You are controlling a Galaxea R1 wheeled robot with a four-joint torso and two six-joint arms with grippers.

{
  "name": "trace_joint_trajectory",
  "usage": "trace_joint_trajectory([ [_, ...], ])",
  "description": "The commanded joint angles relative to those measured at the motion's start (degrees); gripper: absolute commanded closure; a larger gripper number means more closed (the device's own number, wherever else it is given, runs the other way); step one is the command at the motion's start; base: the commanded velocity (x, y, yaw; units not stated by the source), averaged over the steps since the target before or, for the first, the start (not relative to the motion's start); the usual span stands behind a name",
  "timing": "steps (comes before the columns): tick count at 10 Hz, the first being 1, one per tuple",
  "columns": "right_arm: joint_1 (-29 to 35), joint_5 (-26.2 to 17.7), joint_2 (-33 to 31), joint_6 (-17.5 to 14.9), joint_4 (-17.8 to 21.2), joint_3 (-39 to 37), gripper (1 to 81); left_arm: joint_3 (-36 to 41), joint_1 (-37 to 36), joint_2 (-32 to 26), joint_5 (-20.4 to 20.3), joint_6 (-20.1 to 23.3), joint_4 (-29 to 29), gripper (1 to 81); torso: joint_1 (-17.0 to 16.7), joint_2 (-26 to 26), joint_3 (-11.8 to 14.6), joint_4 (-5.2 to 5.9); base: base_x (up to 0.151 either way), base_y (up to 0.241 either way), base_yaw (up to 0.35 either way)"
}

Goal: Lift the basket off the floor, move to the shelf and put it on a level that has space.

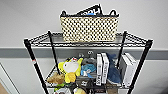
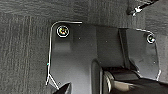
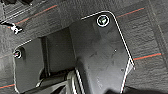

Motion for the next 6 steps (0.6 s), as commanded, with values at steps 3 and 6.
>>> trace_joint_trajectory([
  [3,0.99,-1.22,3.99,-0.55,-3.63,-4.41,1.0,-9.03,-0.45,7.91,2.62,0.39,0.96,1.0,-0.02,-0.02,0.02,0.0,0.0,0.0,0.0],
  [6,1.25,-1.31,5.58,-0.9,-4.09,-5.38,1.0,-12.3,-0.27,9.68,2.62,0.39,0.96,1.0,-0.07,-0.05,0.05,0.0,0.0,0.0,0.0],
])
